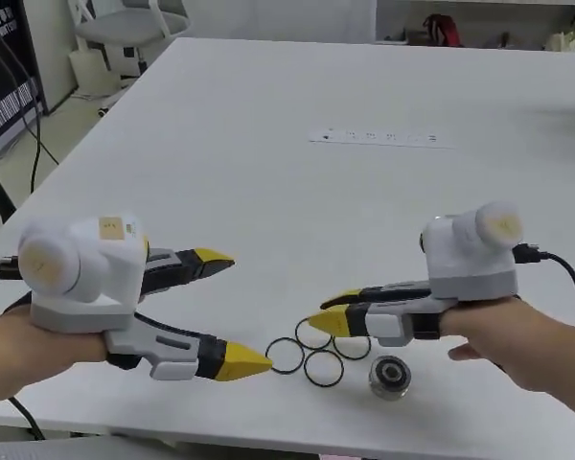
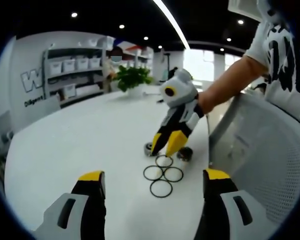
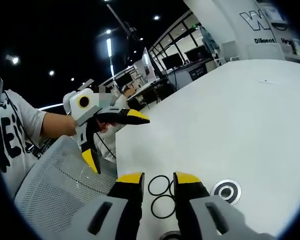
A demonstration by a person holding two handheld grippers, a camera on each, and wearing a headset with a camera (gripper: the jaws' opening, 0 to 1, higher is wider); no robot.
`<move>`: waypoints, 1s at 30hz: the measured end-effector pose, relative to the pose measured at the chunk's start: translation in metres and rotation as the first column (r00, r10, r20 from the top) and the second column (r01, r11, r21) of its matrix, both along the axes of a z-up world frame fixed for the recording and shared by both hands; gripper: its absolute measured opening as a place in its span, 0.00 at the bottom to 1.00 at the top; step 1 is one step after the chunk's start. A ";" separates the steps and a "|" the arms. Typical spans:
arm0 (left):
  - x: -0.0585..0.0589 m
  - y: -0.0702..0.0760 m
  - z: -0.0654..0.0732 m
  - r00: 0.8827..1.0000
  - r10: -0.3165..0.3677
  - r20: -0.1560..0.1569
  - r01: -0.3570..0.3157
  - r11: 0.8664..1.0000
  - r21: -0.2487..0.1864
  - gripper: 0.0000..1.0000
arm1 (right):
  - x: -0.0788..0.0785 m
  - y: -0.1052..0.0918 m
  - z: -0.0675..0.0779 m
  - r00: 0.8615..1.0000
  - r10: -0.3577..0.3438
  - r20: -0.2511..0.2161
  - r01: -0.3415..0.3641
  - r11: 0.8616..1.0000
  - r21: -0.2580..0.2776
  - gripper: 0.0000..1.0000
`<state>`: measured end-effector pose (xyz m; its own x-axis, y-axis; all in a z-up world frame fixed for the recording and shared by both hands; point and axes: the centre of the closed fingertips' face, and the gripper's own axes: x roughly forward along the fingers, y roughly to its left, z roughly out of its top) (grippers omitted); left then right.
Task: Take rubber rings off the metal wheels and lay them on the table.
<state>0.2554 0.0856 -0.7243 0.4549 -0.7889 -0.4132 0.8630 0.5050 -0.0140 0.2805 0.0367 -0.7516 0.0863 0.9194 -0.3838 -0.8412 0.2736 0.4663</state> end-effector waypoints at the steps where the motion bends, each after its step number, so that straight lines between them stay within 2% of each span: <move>1: 0.001 -0.001 0.001 1.000 -0.002 0.001 0.002 1.000 0.000 0.81 | 0.001 -0.002 0.003 1.000 -0.011 -0.005 0.011 1.000 0.008 0.22; 6: 0.003 -0.004 0.004 1.000 -0.004 0.002 0.004 1.000 -0.009 0.81 | 0.005 -0.014 0.016 0.999 -0.039 0.019 0.039 0.998 0.040 0.25; 18: 0.007 -0.009 0.007 1.000 -0.008 -0.001 0.008 1.000 -0.016 0.82 | 0.007 -0.043 0.031 0.991 -0.066 0.115 0.061 0.997 0.041 0.37; 26: 0.007 -0.013 0.006 1.000 -0.013 -0.007 0.013 1.000 -0.017 0.82 | 0.000 -0.064 0.029 0.974 -0.027 0.224 0.030 1.000 -0.010 0.50; 30: 0.007 -0.014 0.005 1.000 -0.015 -0.009 0.015 1.000 -0.016 0.82 | -0.002 -0.072 0.029 0.966 -0.012 0.258 0.020 0.999 -0.029 0.57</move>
